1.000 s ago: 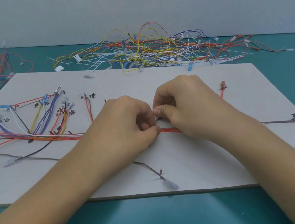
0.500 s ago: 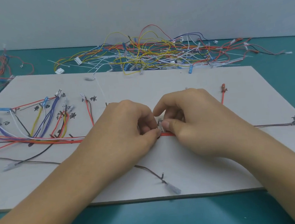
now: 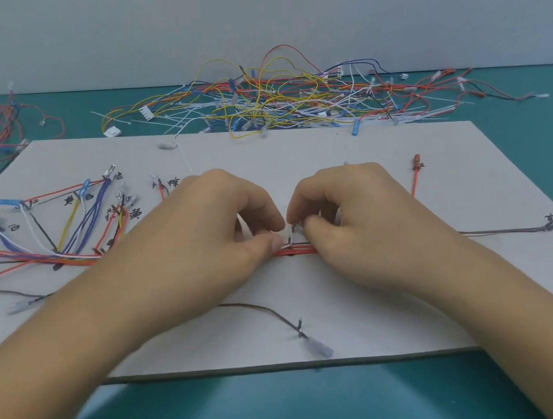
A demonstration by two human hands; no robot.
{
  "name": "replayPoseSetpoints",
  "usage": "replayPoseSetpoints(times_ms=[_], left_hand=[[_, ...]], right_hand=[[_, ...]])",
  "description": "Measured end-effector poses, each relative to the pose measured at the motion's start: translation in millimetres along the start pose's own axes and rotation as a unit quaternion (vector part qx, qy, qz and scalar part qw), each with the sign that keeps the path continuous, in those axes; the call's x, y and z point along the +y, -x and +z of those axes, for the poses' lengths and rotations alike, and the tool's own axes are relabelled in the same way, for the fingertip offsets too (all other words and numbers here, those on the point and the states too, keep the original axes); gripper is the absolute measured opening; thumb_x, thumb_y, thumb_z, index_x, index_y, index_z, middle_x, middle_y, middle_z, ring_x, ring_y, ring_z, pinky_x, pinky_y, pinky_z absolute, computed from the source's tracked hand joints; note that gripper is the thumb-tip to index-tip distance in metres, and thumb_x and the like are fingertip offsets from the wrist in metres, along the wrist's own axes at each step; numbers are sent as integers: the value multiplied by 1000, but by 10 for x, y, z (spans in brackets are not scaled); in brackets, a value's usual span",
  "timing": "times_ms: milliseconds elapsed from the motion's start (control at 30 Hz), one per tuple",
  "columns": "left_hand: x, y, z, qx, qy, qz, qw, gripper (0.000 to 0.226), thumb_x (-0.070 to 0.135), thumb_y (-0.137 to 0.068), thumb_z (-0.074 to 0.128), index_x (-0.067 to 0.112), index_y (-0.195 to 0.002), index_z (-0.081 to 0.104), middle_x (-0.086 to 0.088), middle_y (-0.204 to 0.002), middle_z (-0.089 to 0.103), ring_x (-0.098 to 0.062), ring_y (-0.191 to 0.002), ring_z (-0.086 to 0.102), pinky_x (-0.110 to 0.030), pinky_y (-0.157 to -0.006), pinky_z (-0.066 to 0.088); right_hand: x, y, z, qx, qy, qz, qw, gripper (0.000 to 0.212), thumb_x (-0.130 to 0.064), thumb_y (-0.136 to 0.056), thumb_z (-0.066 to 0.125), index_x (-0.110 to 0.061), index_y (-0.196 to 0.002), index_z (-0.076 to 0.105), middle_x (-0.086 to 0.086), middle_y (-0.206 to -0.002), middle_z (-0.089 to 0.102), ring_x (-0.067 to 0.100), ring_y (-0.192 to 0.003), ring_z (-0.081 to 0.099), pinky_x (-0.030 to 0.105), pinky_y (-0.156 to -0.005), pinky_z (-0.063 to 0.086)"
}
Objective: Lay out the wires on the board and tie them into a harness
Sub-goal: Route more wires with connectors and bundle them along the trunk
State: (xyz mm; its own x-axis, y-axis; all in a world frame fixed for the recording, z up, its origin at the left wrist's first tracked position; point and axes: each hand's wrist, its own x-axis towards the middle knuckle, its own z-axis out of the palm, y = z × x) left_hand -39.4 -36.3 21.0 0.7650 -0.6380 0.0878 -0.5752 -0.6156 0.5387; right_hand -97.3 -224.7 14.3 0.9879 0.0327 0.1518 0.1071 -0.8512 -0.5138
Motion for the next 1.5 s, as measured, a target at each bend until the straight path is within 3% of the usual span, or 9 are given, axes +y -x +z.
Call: replayPoseSetpoints(times_ms=[100, 267, 400, 500, 700, 1100, 1267, 1367, 1500], left_hand=[[-58, 97, -204, -9, -49, 19, 999, 22, 60, -78, 58, 49, -90, 72, 42, -80, 62, 14, -64, 58, -21, -52, 37], [-543, 246, -605, -4, -106, 0, 994, 29, 76, -79, 54, 62, -101, 68, 34, -80, 65, 7, -48, 54, -20, -45, 39], [-1090, 341, -712, 31, -81, -23, 996, 34, 68, -82, 62, 51, -111, 70, 27, -89, 70, 11, -64, 58, 0, -54, 36], [-1233, 415, -565, 20, -57, -2, 998, 48, 78, -82, 61, 45, -115, 71, 18, -97, 70, 4, -79, 63, 0, -60, 34], [-1071, 360, -349, 57, -36, 57, 996, 23, 67, -86, 66, 48, -99, 72, 15, -94, 69, -4, -78, 63, -5, -62, 37], [-842, 418, -91, 153, -31, 77, 985, 12, 29, -85, 69, 40, -83, 65, 15, -88, 65, -4, -83, 63, -8, -70, 40], [-761, 436, -44, 178, -50, 59, 981, 9, 24, -83, 69, 31, -80, 65, 13, -83, 62, -7, -83, 61, -40, -76, 46], [-599, 411, 1, 175, -29, 50, 983, 7, 23, -81, 70, 28, -76, 67, 13, -75, 62, -7, -78, 61, -32, -74, 46], [-215, 270, 215, 158, -2, 42, 987, 7, 24, -81, 68, 24, -74, 67, 12, -73, 60, -6, -75, 59, -45, -77, 49]], right_hand=[[13, 12, 5, -6, 10, -1, 1000, 15, -15, -80, 60, -23, -84, 72, -9, -76, 65, 6, -73, 58, 8, -63, 35], [-26, 16, -7, -12, 13, -4, 1000, 5, -24, -80, 65, -26, -83, 70, -9, -81, 62, 5, -77, 58, 26, -71, 47], [-116, 44, 13, -27, 36, 5, 999, 21, -36, -73, 54, -31, -90, 65, -11, -87, 60, 5, -83, 57, 36, -86, 42], [-184, 65, 18, -22, 53, 5, 998, 29, -41, -71, 49, -37, -98, 61, -12, -95, 56, 6, -91, 53, 38, -90, 28], [-162, 39, 12, -17, 79, -15, 997, 3, -32, -84, 67, -31, -83, 68, -10, -91, 56, 10, -92, 55, 37, -92, 32], [-120, -24, -40, -45, 102, -85, 990, 12, -24, -88, 66, -26, -77, 64, -15, -95, 60, 13, -97, 44, 39, -89, 31], [-147, -60, -60, -62, 132, -107, 983, 13, -17, -87, 61, -22, -75, 62, -12, -86, 59, 13, -94, 44, 39, -88, 32], [-138, -45, -129, -76, 171, -98, 977, 13, -16, -85, 60, -21, -73, 60, -9, -85, 59, 14, -93, 43, 38, -87, 32], [19, 72, -407, -110, 167, -16, 980, 15, -23, -77, 69, -23, -65, 60, -9, -78, 61, 7, -86, 46, 35, -89, 36]])
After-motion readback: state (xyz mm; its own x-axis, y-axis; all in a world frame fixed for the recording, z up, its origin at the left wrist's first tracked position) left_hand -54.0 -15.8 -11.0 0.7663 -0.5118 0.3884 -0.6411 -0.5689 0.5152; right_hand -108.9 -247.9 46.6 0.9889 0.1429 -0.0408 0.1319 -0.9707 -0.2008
